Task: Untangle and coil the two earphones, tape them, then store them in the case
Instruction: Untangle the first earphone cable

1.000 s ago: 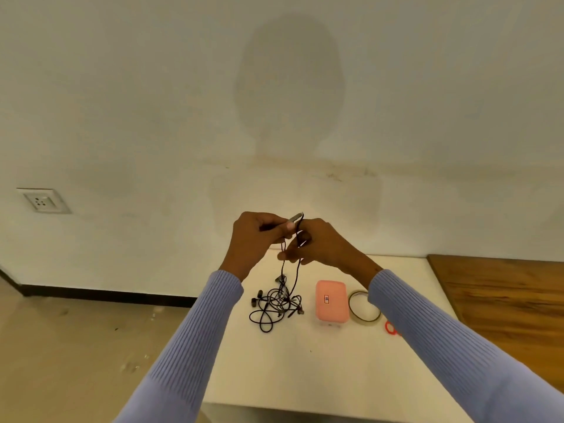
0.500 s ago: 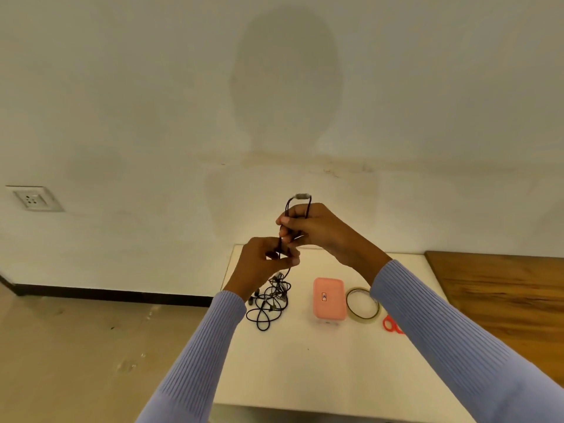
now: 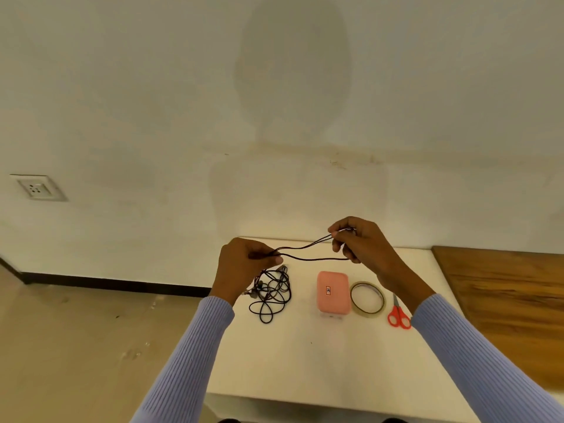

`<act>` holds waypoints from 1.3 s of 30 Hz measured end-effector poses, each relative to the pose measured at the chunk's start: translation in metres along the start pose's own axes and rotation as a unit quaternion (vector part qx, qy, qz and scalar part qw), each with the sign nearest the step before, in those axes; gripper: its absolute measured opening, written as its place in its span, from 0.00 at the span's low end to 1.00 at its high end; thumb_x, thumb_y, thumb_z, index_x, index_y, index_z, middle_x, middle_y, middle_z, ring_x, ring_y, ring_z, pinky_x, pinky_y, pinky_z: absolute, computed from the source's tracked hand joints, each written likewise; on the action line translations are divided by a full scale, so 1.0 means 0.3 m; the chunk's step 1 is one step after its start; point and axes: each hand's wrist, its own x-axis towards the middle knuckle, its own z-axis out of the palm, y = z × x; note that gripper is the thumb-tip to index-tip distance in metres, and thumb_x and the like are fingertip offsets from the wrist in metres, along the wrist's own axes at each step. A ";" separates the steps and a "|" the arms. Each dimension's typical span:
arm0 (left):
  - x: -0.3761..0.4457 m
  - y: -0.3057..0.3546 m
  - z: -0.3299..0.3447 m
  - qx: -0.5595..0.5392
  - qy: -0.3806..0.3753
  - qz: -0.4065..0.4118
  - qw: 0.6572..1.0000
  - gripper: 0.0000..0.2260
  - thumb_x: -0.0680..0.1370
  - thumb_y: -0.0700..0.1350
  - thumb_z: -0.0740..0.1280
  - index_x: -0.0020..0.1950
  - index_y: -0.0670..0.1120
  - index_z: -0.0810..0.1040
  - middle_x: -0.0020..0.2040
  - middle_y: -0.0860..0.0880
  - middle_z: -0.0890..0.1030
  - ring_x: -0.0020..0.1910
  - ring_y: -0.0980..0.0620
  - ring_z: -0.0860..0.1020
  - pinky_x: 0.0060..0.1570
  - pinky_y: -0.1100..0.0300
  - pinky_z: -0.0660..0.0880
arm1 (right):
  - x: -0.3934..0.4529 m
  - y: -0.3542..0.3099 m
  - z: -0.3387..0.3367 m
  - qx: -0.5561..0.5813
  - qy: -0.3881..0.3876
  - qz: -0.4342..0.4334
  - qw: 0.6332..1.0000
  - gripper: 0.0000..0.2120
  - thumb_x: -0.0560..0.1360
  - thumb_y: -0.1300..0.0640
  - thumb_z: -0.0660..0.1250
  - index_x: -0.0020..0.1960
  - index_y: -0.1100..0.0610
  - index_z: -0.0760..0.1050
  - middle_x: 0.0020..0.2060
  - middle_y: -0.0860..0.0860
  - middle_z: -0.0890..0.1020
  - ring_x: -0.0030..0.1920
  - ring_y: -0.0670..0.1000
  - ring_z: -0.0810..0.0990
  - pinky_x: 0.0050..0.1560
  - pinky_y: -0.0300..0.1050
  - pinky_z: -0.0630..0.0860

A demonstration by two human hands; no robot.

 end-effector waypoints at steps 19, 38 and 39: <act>-0.068 0.070 0.055 -0.313 -0.089 -0.079 0.942 0.07 0.76 0.43 0.66 0.48 0.41 0.82 0.34 0.50 0.81 0.30 0.56 0.75 0.34 0.64 0.75 | -0.065 0.045 0.140 -0.016 -0.232 -0.005 0.972 0.18 0.73 0.53 0.71 0.61 0.48 0.74 0.38 0.48 0.83 0.30 0.44 0.66 0.29 0.37 0.63; -0.112 -0.079 0.154 -0.286 0.002 -0.110 0.952 0.05 0.75 0.42 0.69 0.42 0.46 0.85 0.37 0.44 0.79 0.30 0.55 0.67 0.32 0.63 0.68 | -0.117 0.209 0.077 0.002 -0.047 0.041 0.998 0.04 0.73 0.58 0.70 0.47 0.55 0.82 0.34 0.46 0.80 0.25 0.37 0.71 0.26 0.27 0.65; -0.118 -0.087 0.172 -0.292 0.007 -0.113 0.950 0.05 0.75 0.42 0.69 0.42 0.46 0.85 0.37 0.45 0.80 0.30 0.55 0.67 0.31 0.64 0.68 | -0.119 0.225 0.072 0.016 -0.028 0.046 0.998 0.05 0.73 0.59 0.70 0.48 0.57 0.82 0.31 0.43 0.79 0.25 0.37 0.71 0.25 0.27 0.65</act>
